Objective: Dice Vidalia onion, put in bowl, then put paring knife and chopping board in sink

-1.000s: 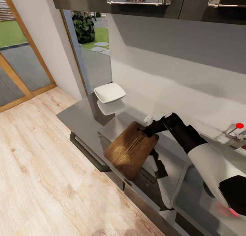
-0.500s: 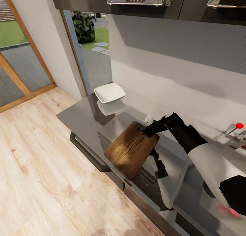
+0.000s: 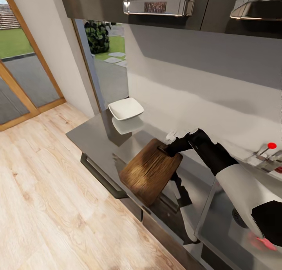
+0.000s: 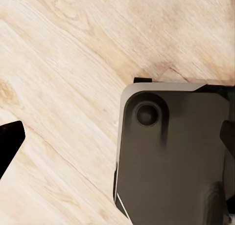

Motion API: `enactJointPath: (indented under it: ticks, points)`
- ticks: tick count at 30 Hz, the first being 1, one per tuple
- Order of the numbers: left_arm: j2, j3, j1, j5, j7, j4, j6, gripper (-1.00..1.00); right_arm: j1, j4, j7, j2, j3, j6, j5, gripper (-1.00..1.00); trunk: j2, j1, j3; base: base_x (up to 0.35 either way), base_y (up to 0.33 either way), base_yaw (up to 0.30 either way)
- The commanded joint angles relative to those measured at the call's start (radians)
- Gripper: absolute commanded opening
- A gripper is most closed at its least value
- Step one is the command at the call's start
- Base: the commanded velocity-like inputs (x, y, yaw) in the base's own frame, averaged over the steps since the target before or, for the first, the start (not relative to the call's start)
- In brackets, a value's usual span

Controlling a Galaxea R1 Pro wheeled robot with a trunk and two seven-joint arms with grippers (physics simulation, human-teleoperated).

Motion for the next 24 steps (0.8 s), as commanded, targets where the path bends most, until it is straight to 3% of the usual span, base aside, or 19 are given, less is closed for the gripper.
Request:
enactJointPath:
  ticks: [1,3,11,24]
  points:
    - [0.0,0.001,0.0,0.001,0.002,0.0,-0.003,1.0,-0.001,-0.002,0.007,-0.001,0.0,0.001,0.01,-1.0,-0.002,0.001,0.0,0.0,0.0,0.0]
    - [0.0,0.001,0.0,0.001,0.002,0.0,-0.003,1.0,-0.001,-0.004,0.007,-0.001,-0.009,0.001,0.01,-1.0,-0.002,0.001,0.003,0.0,0.0,0.0]
    - [-0.001,0.001,0.0,0.001,0.002,0.0,-0.003,1.0,-0.001,-0.021,0.007,-0.002,-0.108,0.002,0.009,-1.0,-0.002,0.001,0.016,0.0,0.0,0.0]
    - [-0.002,0.001,0.0,0.001,0.002,0.0,-0.003,1.0,-0.001,-0.022,0.007,-0.001,-0.117,0.002,0.01,-1.0,-0.002,0.001,0.037,0.0,0.0,0.0]
